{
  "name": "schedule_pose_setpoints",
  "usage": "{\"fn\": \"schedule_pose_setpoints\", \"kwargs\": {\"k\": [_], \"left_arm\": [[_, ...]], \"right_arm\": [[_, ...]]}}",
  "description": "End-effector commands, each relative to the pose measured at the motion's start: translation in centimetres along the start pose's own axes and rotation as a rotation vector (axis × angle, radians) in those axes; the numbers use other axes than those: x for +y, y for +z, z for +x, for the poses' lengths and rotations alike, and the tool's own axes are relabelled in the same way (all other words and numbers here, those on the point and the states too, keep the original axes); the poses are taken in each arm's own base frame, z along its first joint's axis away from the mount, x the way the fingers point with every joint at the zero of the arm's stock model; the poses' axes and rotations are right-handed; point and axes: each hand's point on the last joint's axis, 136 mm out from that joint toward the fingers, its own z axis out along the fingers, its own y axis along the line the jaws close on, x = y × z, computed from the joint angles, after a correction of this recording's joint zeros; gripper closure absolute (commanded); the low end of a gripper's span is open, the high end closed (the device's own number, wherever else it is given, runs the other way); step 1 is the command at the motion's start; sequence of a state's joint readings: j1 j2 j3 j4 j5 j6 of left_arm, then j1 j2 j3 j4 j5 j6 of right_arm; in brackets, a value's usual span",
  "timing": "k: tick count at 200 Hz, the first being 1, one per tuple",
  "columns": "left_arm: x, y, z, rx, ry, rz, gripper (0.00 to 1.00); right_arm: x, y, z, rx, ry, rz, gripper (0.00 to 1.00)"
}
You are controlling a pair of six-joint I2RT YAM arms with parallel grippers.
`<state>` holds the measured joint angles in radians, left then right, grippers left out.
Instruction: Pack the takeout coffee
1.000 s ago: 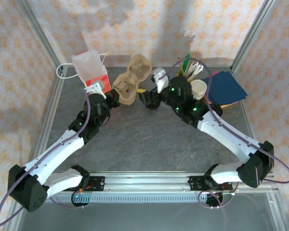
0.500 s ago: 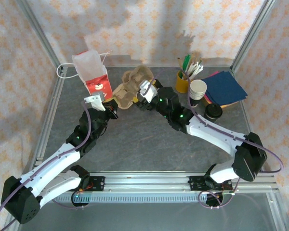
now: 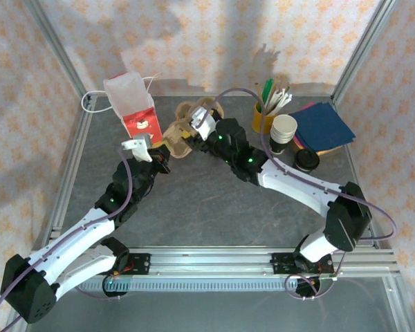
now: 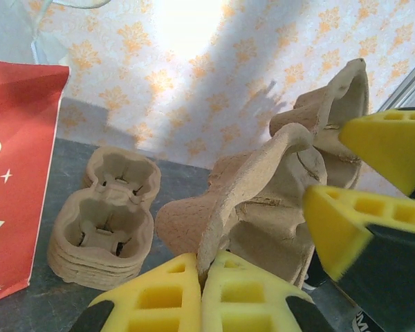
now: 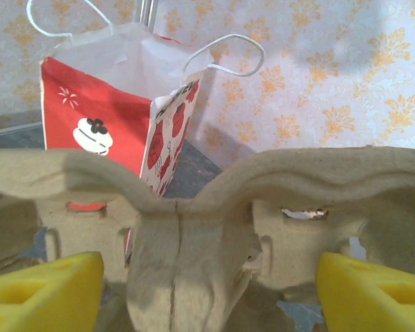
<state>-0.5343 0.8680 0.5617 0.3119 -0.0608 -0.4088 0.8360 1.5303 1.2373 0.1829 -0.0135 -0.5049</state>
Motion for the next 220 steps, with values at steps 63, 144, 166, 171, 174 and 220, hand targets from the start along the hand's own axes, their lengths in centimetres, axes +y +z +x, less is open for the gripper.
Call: {"fn": "schedule_pose_setpoints", "kwargs": {"k": [63,144,166,171,174,220], "left_arm": [[-0.8,-0.5,-1.6,-0.059,0.011,0.016,1.00],[-0.6,-0.5,-1.8,-0.062,0.002,0.002,1.00],[-0.5,-0.8,-2.1,-0.074,-0.007,0.002,1.00],[-0.5,-0.9,-2.1,-0.077,-0.009,0.003,1.00],[-0.5,-0.9,-2.2,-0.081,-0.010,0.002,1.00],[-0.6,-1.2,-2.9,-0.090,-0.026,-0.002,0.64]], "right_arm": [[0.3,1.3,0.2,0.065,0.036,0.009,0.35],[0.7,1.6,0.6,0.088,0.032,-0.006,0.52],[0.7,1.6,0.9,0.100,0.018,-0.006,0.54],[0.7,1.6,1.0,0.106,0.013,-0.010,0.54],[0.8,1.5,1.0,0.109,0.008,-0.015,0.55],[0.8,1.1,1.7,0.133,-0.029,-0.017,0.56]]}}
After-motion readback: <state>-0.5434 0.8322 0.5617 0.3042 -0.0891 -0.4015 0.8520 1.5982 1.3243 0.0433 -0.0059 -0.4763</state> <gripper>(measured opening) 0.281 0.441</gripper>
